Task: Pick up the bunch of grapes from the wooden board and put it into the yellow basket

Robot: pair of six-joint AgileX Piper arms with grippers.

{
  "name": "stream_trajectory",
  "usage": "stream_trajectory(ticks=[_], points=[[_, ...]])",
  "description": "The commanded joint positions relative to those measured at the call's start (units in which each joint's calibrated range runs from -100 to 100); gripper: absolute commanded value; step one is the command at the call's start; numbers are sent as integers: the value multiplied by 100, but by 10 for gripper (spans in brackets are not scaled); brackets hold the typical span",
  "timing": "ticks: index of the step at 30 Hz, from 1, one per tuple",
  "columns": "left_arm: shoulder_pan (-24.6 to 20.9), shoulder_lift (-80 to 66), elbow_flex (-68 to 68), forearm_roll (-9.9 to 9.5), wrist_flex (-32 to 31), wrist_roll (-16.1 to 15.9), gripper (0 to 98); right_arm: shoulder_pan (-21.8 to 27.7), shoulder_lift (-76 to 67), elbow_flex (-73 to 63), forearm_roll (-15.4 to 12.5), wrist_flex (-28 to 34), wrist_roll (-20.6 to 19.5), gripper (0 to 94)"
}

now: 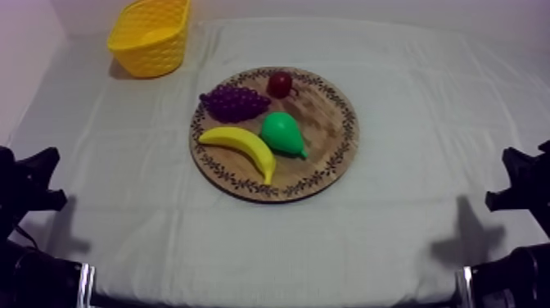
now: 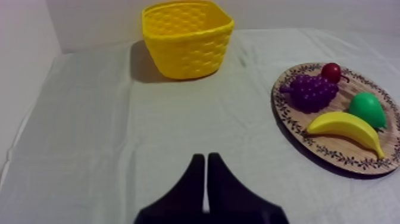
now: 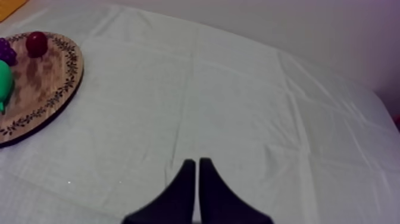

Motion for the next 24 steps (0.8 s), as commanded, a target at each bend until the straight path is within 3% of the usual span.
stream_trajectory(ticks=[1,24], points=[[-27,0,96,-82,-147,-73,0,1,-2,-1,1,-4,1,5],[-30,3,63,-36,-33,-261,0,1,-2,-1,1,-4,1,5]])
